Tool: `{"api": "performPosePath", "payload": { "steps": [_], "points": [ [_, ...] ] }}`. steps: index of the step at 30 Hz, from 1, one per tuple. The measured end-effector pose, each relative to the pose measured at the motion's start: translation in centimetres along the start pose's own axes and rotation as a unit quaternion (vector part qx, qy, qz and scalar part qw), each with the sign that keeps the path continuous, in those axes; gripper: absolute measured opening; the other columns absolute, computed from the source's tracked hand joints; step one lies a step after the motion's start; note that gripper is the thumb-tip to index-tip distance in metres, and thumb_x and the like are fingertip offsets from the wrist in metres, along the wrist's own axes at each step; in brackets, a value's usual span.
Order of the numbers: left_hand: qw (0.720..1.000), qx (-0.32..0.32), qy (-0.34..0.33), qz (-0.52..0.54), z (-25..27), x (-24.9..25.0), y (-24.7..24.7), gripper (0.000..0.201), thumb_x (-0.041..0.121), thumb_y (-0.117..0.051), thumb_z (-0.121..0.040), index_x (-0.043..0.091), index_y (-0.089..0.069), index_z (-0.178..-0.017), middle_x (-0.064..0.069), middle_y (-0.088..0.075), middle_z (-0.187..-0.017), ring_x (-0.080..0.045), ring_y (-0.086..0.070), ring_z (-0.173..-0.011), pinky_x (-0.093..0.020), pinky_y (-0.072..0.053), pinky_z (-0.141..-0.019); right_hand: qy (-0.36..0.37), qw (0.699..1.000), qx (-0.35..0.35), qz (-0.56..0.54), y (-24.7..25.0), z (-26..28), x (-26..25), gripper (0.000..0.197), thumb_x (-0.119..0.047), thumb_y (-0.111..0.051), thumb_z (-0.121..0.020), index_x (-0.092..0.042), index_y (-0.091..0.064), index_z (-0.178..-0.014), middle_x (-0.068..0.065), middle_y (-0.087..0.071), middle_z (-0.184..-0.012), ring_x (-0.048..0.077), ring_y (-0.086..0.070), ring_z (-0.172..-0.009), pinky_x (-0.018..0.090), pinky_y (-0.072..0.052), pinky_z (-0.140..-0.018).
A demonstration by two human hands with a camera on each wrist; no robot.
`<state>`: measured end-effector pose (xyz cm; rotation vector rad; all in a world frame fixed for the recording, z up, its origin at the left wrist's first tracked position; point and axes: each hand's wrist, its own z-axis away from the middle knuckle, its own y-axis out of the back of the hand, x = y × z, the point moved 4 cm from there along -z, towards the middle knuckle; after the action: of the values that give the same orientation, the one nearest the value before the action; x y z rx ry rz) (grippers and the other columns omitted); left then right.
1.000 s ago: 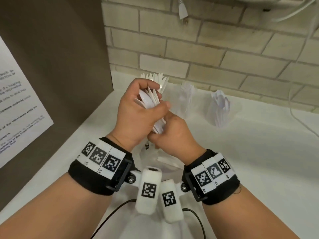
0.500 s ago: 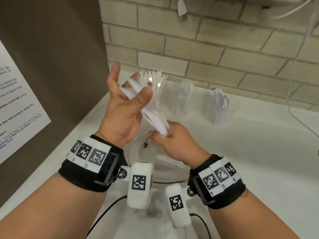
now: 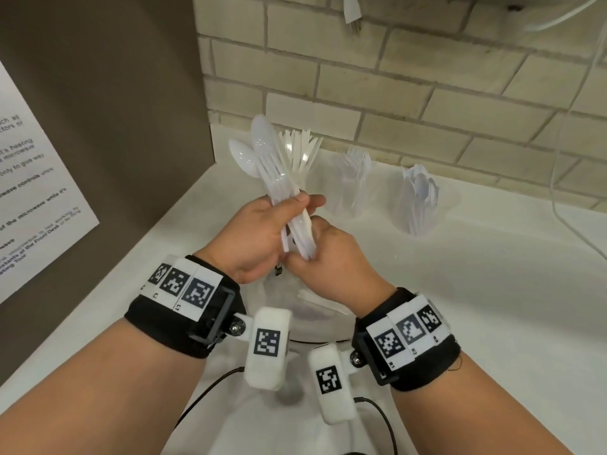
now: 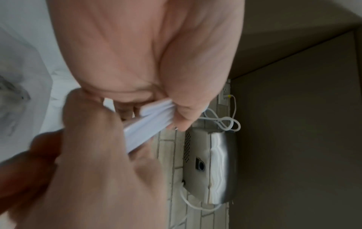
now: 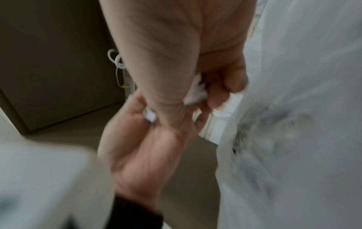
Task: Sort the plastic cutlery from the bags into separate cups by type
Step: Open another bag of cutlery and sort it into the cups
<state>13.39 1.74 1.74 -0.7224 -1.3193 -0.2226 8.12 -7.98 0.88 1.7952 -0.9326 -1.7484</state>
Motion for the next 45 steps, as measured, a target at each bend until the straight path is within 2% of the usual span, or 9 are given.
{"api": "performPosePath", "payload": {
  "steps": [2, 5, 8, 14, 20, 24, 28, 35, 45],
  "points": [
    [0.999, 0.016, -0.020, 0.046, 0.1, 0.4, 0.7, 0.017, 0.019, -0.047, -0.097, 0.009, -0.060, -0.101, -0.010, -0.070, -0.103, -0.022, -0.061, -0.115, -0.037, -0.049, -0.098, -0.014, 0.999, -0.052, 0.005, 1.1, 0.3, 0.2, 0.034, -0.042, -0.076, -0.073, -0.021, -0.058, -0.094, -0.010, -0.063, -0.081, 0.006, -0.060, -0.070, 0.016, -0.041, -0.059],
    [0.997, -0.010, -0.016, 0.077, 0.5, 0.4, 1.5, 0.014, 0.020, -0.049, -0.095, 0.011, -0.058, -0.093, -0.003, -0.065, -0.081, -0.025, -0.067, -0.096, -0.040, -0.054, -0.090, -0.023, 0.997, 0.047, -0.065, 4.4, -0.2, 0.2, 0.029, -0.046, -0.077, -0.073, -0.021, -0.067, -0.083, -0.009, -0.066, -0.076, 0.006, -0.061, -0.065, 0.022, -0.048, -0.064],
    [0.995, -0.074, 0.021, 0.056, 1.0, -0.5, 0.8, 0.018, 0.025, -0.053, -0.093, 0.011, -0.057, -0.102, -0.004, -0.060, -0.080, -0.021, -0.064, -0.080, -0.043, -0.055, -0.081, -0.009, 0.980, 0.144, -0.137, 6.3, -1.1, -0.7, 0.020, -0.039, -0.071, -0.082, -0.019, -0.068, -0.081, -0.010, -0.064, -0.074, 0.013, -0.063, -0.070, 0.029, -0.051, -0.066],
    [0.994, -0.101, 0.030, -0.017, 1.1, -1.1, -0.2, 0.027, 0.028, -0.053, -0.087, 0.011, -0.062, -0.106, -0.007, -0.071, -0.089, -0.019, -0.070, -0.078, -0.039, -0.057, -0.077, -0.005, 0.978, 0.085, -0.190, 5.0, -1.5, -2.1, 0.024, -0.025, -0.069, -0.087, -0.002, -0.067, -0.089, 0.001, -0.061, -0.072, -0.001, -0.055, -0.045, 0.011, -0.042, -0.046],
    [0.991, -0.118, 0.056, -0.007, 1.5, -1.7, 0.1, 0.033, 0.029, -0.049, -0.083, 0.015, -0.062, -0.111, -0.009, -0.073, -0.103, -0.024, -0.071, -0.088, -0.040, -0.056, -0.082, -0.027, 0.963, 0.057, -0.261, 4.6, -0.9, -1.8, 0.023, -0.013, -0.069, -0.087, 0.010, -0.066, -0.089, 0.019, -0.066, -0.081, 0.004, -0.063, -0.055, 0.014, -0.049, -0.048],
    [0.990, -0.112, 0.076, 0.032, 1.4, -2.0, 0.1, 0.037, 0.030, -0.047, -0.086, 0.012, -0.060, -0.116, -0.011, -0.071, -0.110, -0.027, -0.069, -0.098, -0.036, -0.059, -0.079, -0.049, 0.960, 0.060, -0.268, 4.2, -1.0, -1.6, 0.022, -0.017, -0.063, -0.091, 0.005, -0.066, -0.091, 0.022, -0.071, -0.090, 0.026, -0.072, -0.075, 0.040, -0.061, -0.066],
    [0.990, -0.098, 0.088, 0.054, 1.3, -2.4, 0.1, 0.034, 0.027, -0.047, -0.087, 0.013, -0.061, -0.114, -0.012, -0.070, -0.110, -0.031, -0.066, -0.105, -0.036, -0.057, -0.081, -0.059, 0.957, 0.052, -0.280, 3.6, -1.1, -1.3, 0.020, -0.018, -0.057, -0.094, 0.000, -0.065, -0.096, 0.020, -0.070, -0.094, 0.033, -0.070, -0.083, 0.049, -0.060, -0.071],
    [0.996, -0.039, 0.063, 0.044, 0.9, -2.4, 0.4, 0.034, 0.016, -0.046, -0.096, 0.003, -0.055, -0.127, -0.021, -0.062, -0.123, -0.034, -0.061, -0.114, -0.043, -0.049, -0.098, -0.037, 0.968, 0.101, -0.227, 3.3, -1.4, -0.9, 0.021, -0.021, -0.056, -0.094, -0.002, -0.062, -0.092, 0.023, -0.067, -0.091, 0.036, -0.067, -0.082, 0.044, -0.060, -0.064],
    [0.997, 0.009, 0.065, 0.036, 0.5, -2.9, 0.2, 0.032, 0.013, -0.049, -0.096, 0.002, -0.056, -0.125, -0.020, -0.064, -0.117, -0.029, -0.064, -0.105, -0.036, -0.054, -0.090, -0.083, 0.965, 0.087, -0.233, 0.7, -2.4, 0.2, 0.027, -0.024, -0.040, -0.100, -0.010, -0.057, -0.116, 0.012, -0.066, -0.105, 0.031, -0.063, -0.098, 0.052, -0.053, -0.088]
  ]
}}
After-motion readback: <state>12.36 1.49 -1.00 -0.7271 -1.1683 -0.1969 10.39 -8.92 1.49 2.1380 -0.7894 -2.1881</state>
